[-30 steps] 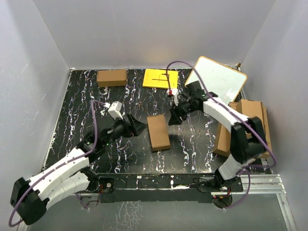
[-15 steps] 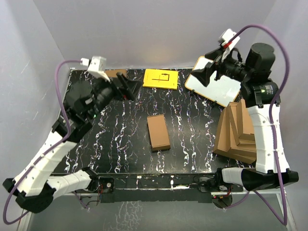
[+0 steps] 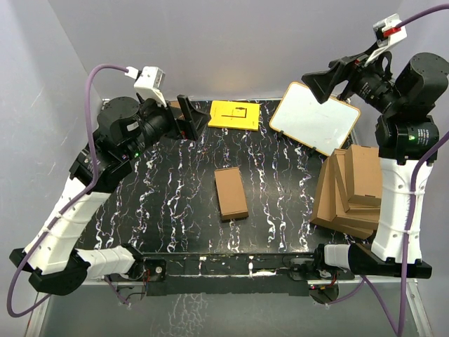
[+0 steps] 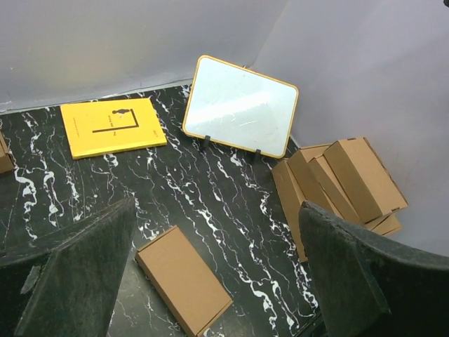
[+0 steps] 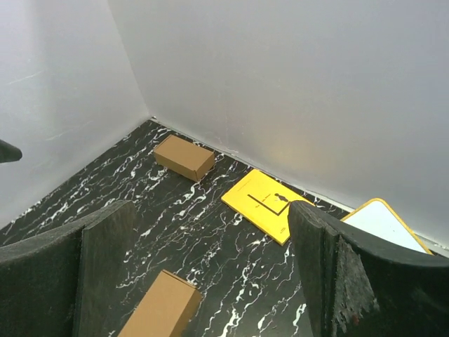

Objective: Fold the paper box

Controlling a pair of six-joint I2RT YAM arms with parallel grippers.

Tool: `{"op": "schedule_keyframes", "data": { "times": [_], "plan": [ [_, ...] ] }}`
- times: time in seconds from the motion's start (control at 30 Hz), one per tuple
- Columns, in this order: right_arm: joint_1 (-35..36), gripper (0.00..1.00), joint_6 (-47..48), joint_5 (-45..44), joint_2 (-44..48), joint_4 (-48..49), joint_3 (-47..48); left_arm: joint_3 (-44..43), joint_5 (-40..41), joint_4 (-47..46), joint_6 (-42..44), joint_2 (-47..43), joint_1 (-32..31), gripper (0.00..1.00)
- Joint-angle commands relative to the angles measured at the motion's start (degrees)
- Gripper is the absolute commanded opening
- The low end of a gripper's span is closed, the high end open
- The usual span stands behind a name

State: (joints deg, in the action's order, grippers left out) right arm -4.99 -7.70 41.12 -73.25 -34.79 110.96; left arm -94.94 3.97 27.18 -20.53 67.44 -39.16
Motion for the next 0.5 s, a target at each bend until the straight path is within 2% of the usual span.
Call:
{"op": "schedule_keyframes", "data": {
  "times": [0.0,0.47],
  "plan": [
    [-1.37,1.00,-4.08,-1.30,0.19,0.28,1.54,-1.43,0.49,1.90,0.74,-1.70,0.22,0.97],
    [-4.32,1.00,-2.30,1.93,-0.25,0.46,-0.35,-4.29,-0.17,2.67,1.73,1.59,0.24,0.97]
  ]
}}
